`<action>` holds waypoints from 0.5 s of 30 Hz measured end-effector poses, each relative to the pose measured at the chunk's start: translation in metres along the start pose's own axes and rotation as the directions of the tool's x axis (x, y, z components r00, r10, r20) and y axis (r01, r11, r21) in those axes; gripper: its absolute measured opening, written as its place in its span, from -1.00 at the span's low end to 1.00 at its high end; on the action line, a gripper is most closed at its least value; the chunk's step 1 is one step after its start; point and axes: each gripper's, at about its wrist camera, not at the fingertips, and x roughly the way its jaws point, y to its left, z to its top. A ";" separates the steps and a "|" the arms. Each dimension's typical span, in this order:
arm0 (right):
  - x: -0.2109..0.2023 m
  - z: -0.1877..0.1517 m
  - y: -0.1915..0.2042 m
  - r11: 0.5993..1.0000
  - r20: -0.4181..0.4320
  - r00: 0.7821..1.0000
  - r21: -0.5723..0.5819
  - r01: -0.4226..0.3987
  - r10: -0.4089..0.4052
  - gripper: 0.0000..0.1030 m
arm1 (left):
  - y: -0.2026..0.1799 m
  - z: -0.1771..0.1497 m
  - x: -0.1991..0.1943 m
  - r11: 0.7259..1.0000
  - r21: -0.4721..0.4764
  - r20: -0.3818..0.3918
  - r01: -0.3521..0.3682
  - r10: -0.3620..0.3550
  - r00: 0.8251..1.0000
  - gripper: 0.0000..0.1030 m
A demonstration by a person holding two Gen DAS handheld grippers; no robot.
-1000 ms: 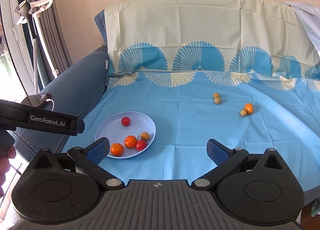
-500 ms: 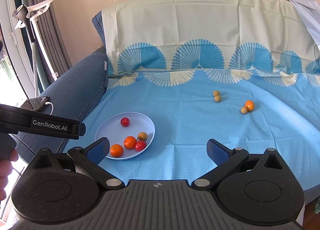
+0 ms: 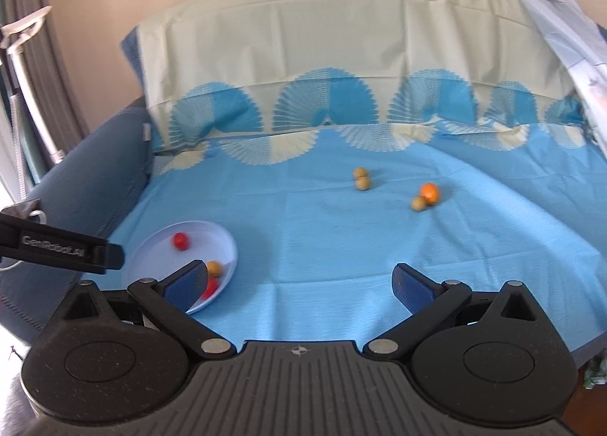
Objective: Organize fruits
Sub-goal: 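Grasp a tan round fruit with the left tool while the right tool grasps an orange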
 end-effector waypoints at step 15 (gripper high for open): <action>0.170 0.032 -0.152 0.935 -0.021 0.954 0.193 0.298 -0.300 0.99 | -0.149 0.128 0.196 0.991 0.100 -0.093 0.093 -0.084 0.992 0.99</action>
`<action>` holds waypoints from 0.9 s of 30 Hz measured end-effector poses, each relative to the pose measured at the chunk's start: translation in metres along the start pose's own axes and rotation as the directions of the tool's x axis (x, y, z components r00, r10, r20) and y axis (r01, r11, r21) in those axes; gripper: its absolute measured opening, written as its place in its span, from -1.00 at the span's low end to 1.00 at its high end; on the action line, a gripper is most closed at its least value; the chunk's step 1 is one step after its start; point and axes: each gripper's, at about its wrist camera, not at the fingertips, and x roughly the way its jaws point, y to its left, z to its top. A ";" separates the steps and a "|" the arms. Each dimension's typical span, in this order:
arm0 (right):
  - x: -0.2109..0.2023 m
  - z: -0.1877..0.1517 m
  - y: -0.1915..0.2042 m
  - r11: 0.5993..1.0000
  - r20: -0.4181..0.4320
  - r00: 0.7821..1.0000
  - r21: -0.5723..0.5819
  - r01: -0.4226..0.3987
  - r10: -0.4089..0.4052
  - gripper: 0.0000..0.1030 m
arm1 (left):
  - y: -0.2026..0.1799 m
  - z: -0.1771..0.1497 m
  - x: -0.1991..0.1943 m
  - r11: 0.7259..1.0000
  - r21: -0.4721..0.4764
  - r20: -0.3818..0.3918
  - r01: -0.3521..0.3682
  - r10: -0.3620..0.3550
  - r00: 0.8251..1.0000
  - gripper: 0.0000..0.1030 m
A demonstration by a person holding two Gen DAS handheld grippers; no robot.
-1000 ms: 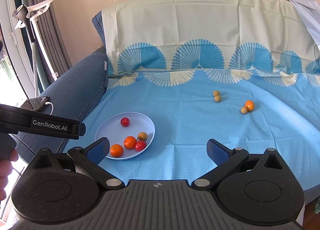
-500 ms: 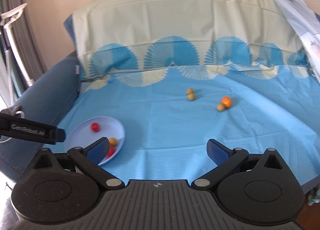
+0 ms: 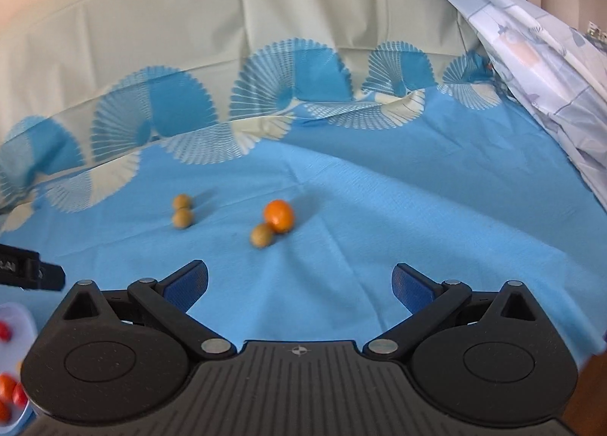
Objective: Organize fruits
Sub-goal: 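Grasp a tan round fruit with the left tool while the right tool grasps an orange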
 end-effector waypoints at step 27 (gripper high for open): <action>0.139 0.053 -0.003 0.998 0.011 1.000 -0.069 0.012 -0.011 -0.29 | -0.025 0.071 0.058 0.992 -0.056 0.024 0.114 -0.113 0.993 -0.47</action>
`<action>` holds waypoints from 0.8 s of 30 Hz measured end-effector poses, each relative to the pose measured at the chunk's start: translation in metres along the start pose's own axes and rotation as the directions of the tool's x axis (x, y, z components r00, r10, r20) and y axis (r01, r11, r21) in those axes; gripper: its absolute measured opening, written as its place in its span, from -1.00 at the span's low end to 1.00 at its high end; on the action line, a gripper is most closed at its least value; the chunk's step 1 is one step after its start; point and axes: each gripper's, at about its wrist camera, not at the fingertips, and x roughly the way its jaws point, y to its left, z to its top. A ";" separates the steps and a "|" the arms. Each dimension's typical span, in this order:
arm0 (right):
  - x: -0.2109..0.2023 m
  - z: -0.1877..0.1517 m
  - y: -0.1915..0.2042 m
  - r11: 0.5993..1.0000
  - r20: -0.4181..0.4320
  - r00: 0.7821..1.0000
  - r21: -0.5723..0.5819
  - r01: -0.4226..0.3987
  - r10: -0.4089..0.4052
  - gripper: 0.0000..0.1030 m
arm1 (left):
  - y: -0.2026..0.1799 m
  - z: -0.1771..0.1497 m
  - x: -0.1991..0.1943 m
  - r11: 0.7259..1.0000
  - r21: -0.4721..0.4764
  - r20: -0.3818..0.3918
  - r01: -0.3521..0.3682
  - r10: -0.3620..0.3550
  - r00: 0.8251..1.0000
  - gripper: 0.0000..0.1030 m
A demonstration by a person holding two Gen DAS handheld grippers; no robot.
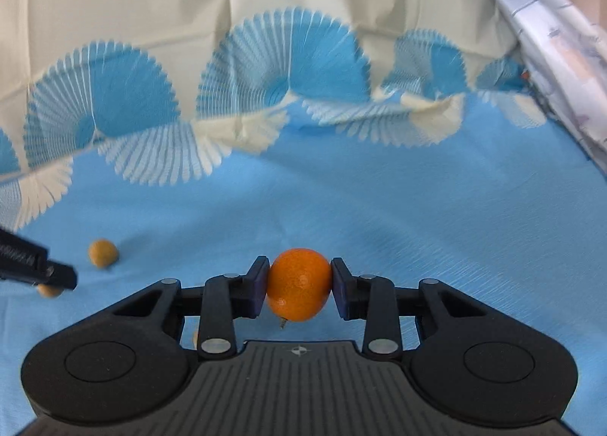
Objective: Organize fruits
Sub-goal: 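Grasp a tan round fruit with the left tool while the right tool grasps an orange, then carry both fruits to the plate and open both tools to release them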
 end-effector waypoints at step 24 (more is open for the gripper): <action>-0.250 -0.071 0.177 0.843 -0.129 0.866 -0.196 -0.500 0.484 -0.28 | 0.214 -0.178 -0.229 0.945 -0.233 0.030 -0.232 0.245 0.969 -0.47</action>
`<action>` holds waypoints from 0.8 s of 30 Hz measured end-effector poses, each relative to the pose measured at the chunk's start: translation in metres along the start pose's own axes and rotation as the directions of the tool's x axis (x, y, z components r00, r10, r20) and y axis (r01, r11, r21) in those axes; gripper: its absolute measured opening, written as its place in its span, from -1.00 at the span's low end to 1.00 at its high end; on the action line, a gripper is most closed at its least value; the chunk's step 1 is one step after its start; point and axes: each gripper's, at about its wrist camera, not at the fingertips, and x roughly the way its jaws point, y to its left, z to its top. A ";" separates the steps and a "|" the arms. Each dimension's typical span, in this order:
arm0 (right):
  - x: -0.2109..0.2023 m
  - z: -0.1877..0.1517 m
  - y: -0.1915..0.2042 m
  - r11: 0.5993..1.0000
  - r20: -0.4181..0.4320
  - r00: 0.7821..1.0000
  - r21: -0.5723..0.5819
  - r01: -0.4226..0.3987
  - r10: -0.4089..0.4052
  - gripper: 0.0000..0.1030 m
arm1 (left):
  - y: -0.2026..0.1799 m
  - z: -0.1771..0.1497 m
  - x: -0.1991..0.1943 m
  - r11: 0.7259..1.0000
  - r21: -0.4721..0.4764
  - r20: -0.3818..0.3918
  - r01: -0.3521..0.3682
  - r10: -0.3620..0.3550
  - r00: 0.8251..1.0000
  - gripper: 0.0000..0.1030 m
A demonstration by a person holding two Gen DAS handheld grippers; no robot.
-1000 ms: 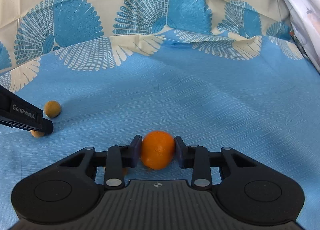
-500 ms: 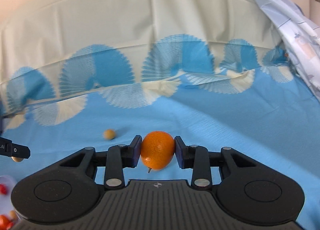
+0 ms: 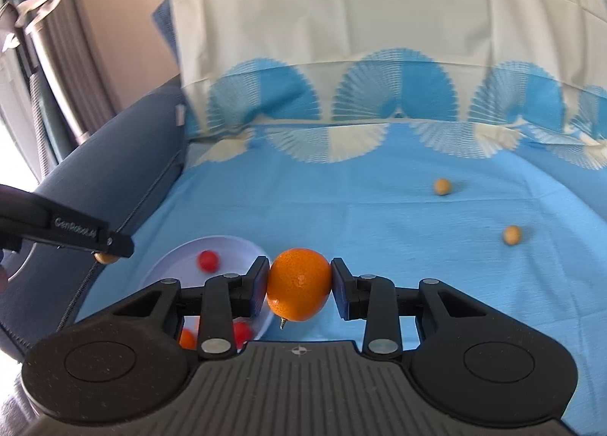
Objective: Organize fruits
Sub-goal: 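Carry both fruits to the plate and open both tools to release them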
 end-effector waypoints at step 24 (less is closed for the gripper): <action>0.078 0.000 0.061 0.982 -0.098 0.995 -0.182 -0.040 0.023 -0.28 | 0.020 -0.004 0.072 1.000 -0.017 -0.077 0.005 -0.006 0.997 -0.47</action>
